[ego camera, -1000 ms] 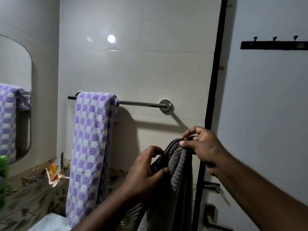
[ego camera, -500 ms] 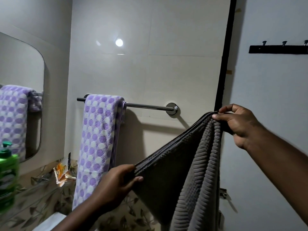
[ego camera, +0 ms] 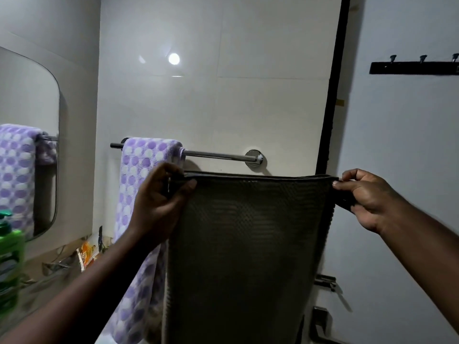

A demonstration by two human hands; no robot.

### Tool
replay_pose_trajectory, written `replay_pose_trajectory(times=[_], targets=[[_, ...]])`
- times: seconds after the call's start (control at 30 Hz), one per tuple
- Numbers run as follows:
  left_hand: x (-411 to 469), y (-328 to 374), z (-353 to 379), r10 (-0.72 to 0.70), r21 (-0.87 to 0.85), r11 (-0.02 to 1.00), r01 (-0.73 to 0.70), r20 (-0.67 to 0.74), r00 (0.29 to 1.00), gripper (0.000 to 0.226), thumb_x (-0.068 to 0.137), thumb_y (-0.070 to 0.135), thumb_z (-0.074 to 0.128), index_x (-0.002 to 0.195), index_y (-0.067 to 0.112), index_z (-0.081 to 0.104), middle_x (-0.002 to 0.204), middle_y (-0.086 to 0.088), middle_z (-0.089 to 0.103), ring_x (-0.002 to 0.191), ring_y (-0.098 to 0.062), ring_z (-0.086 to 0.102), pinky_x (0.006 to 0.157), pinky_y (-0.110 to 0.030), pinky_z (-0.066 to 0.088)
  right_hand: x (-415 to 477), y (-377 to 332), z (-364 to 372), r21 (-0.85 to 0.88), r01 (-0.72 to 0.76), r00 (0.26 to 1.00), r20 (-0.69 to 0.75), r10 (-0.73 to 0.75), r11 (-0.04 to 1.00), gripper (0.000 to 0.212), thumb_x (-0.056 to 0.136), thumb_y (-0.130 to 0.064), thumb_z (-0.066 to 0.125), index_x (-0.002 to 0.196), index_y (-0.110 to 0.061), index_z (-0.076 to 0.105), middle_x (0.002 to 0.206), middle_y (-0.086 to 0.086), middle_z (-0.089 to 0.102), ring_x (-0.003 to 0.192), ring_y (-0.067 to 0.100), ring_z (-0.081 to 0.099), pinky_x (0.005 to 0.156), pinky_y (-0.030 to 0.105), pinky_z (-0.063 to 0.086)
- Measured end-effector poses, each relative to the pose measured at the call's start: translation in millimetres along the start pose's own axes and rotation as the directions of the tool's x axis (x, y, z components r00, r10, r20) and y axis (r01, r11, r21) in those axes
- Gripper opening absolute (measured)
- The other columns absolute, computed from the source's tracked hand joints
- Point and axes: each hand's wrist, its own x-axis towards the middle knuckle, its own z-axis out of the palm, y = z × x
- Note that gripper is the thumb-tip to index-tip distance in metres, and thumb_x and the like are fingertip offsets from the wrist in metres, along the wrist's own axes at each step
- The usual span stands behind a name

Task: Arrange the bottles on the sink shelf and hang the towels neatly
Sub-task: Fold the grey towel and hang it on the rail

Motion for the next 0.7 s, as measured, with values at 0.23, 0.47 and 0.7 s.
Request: replay_pose_trajectory(times=[0.23, 0.47, 0.7], targets=[[48, 18, -5, -0.169, -0.275, 0.945, 0.176, 0.049, 0.984, 0.008, 0.097, 0.000, 0.058, 0.101, 0.002, 0.052, 0.088, -0.005, 0.060, 0.073, -0.005, 0.060, 0.066, -0.013, 0.050, -1, 1, -4, 0.223, -0.008, 0.986, 0.162, -0.029, 0.975, 0.034, 0.097, 0.007, 0.049, 0.078, -0.022, 0.051, 0.076, 0.002, 0.065, 0.059, 0.012, 0.065, 0.055, 0.023, 0.053], [31, -20, 46, -0.520, 0.012, 0.845, 0.534, -0.210, 0.828, 0.023, 0.086, 0.022, 0.077, 0.078, 0.018, 0.056, 0.075, -0.008, 0.062, 0.067, -0.019, 0.056, 0.063, -0.034, 0.052, -3, 33, 77, -0.325, 0.177, 0.950, -0.191, -0.248, 0.929, 0.020, 0.076, -0.003, 0.075, 0.076, -0.018, 0.061, 0.075, 0.003, 0.069, 0.074, 0.027, 0.067, 0.075, 0.041, 0.057], [5, 34, 109, -0.376, 0.068, 0.924, 0.376, -0.014, 0.927, 0.031, 0.082, 0.056, 0.065, 0.085, 0.025, 0.063, 0.077, -0.001, 0.071, 0.073, -0.029, 0.070, 0.071, -0.052, 0.061, -64, 27, 119, -0.358, 0.498, 0.846, 0.000, -0.533, 0.790, 0.018, 0.083, -0.025, 0.076, 0.086, -0.026, 0.059, 0.077, -0.008, 0.071, 0.072, 0.009, 0.069, 0.071, 0.037, 0.059]])
